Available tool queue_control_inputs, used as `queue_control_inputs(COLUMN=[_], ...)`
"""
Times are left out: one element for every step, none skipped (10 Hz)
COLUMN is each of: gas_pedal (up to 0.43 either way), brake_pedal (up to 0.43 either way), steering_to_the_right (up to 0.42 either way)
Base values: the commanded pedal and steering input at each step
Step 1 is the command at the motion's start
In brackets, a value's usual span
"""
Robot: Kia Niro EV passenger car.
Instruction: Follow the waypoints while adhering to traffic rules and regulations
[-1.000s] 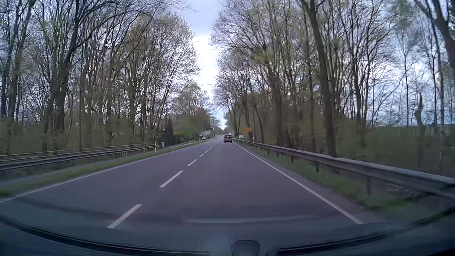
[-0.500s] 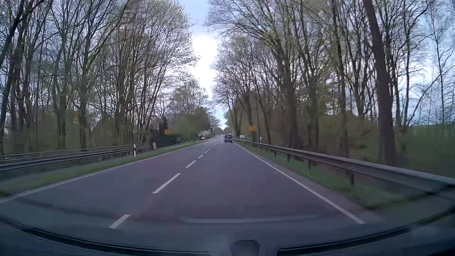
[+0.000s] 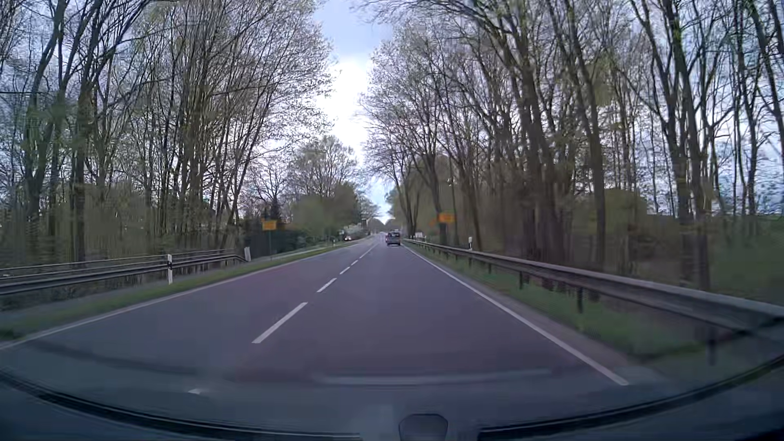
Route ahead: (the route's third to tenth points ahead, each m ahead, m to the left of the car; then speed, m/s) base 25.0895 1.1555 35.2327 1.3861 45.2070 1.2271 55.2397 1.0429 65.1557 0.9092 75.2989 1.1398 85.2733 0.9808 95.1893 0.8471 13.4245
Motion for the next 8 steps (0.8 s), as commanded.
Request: queue_control_inputs(gas_pedal=[0.0,0.0,0.0,0.0,0.0,0.0,0.0,0.0], brake_pedal=[0.0,0.0,0.0,0.0,0.0,0.0,0.0,0.0], steering_to_the_right=[-0.003,-0.003,-0.003,-0.003,-0.003,-0.003,-0.003,-0.003])
